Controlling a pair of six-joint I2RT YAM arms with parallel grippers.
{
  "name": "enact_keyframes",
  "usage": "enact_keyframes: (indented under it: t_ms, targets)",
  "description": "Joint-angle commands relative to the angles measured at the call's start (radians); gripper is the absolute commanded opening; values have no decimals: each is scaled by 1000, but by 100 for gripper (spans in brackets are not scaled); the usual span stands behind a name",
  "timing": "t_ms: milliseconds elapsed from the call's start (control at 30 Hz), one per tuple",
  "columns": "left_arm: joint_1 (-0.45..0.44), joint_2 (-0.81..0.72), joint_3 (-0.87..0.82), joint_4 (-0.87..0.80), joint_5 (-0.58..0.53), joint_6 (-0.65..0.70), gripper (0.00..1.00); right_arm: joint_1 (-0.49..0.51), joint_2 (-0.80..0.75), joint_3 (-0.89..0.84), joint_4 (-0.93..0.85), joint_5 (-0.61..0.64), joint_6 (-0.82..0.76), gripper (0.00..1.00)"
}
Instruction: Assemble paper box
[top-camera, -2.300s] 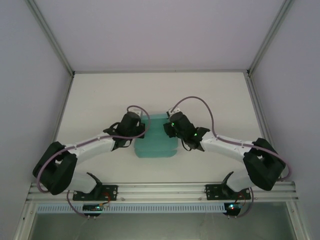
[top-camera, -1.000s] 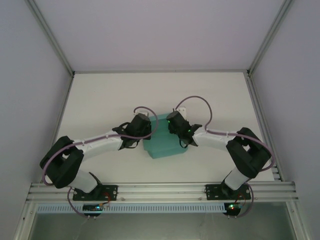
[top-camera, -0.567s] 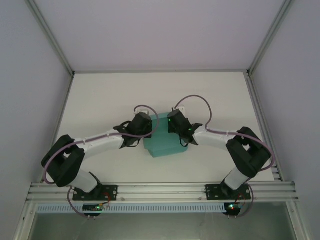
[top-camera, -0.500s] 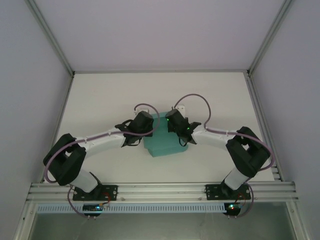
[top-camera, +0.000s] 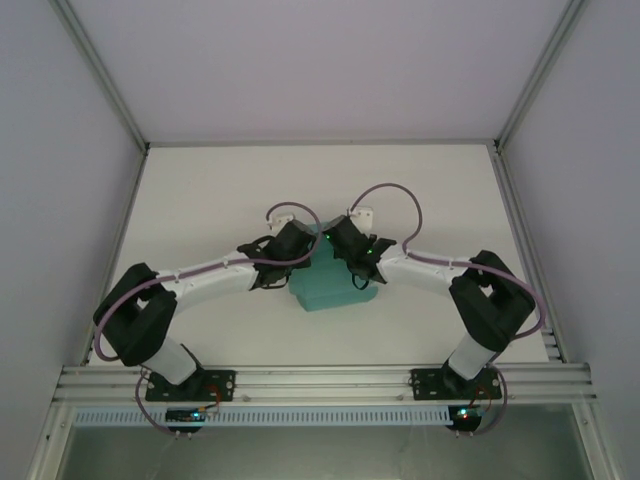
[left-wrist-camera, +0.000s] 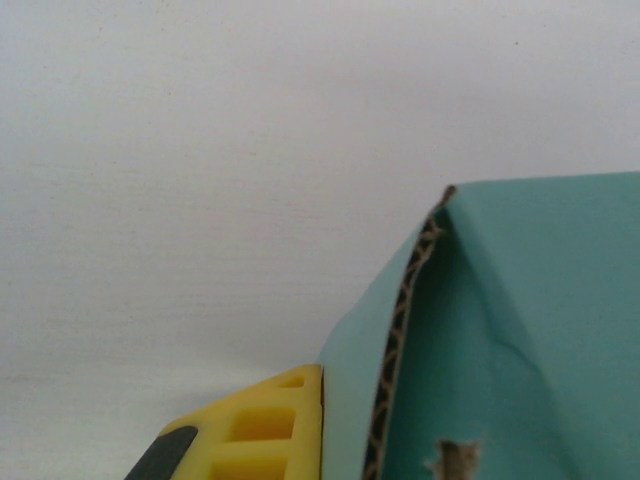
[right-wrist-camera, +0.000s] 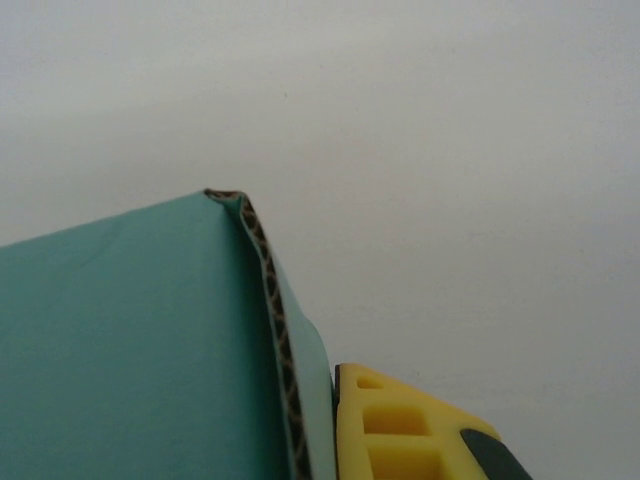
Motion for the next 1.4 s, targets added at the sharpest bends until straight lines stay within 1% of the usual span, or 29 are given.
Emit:
enact_keyframes:
  t_ms: [0,67,133,167,200,267,333,367,400,433,467,533,600,633,667,700,767,867,900,933,1000,1100,1233,1367]
  targets:
    - [41,-27,-58,-69,-151,24,0,-87,0,-83,-9,222,10,0]
    - [30,-17,-50,8,-82,95,0,-70,-11,-108,120,151,-120,8]
    - [23,-6,-38,60,-8,154,0,-59,-28,-126,199,57,-225,18]
    - [22,0,-30,74,21,163,0,-55,-40,-135,233,17,-279,22]
    - [22,4,-25,86,45,174,0,-51,-56,-139,232,-30,-284,28]
    - [22,12,-10,97,78,195,0,-53,-112,-164,248,-197,-326,47]
    - [23,11,2,92,86,218,0,-52,-186,-198,271,-314,-347,61]
    - [24,7,6,93,88,238,0,-52,-240,-213,267,-383,-355,70]
    - [23,2,11,87,87,248,0,-50,-291,-226,274,-419,-355,80]
    - [25,-5,13,83,85,261,0,-48,-344,-241,268,-469,-355,94]
    - [28,-15,16,82,91,284,0,-48,-406,-259,260,-521,-355,99]
    - [40,-36,21,80,135,340,0,-46,-519,-289,232,-564,-350,99]
    - [67,-63,33,70,284,469,0,-44,-647,-327,190,-550,-323,99]
    - [86,-73,50,39,396,562,0,-44,-716,-346,151,-533,-304,99]
    - [99,-78,75,-18,486,656,0,-46,-774,-359,106,-524,-284,99]
    - [102,-81,110,-93,529,740,0,-50,-828,-369,54,-506,-268,99]
    - [103,-83,161,-241,566,897,0,-65,-927,-376,-68,-438,-233,99]
    - [76,-60,235,-458,659,1122,0,-97,-1025,-379,-216,-387,-210,99]
    - [61,-50,255,-518,653,1173,0,-109,-1045,-379,-255,-384,-207,99]
    - [40,-38,277,-559,606,1200,0,-123,-1065,-381,-291,-381,-201,99]
    - [19,-13,319,-615,506,1208,0,-154,-1080,-381,-347,-389,-188,99]
    - [3,41,386,-711,407,1211,0,-207,-1076,-381,-404,-431,-179,99]
    - [-49,160,476,-838,252,1207,0,-275,-1045,-393,-420,-502,-179,99]
    - [-85,318,545,-947,146,1199,0,-332,-1010,-393,-419,-544,-178,99]
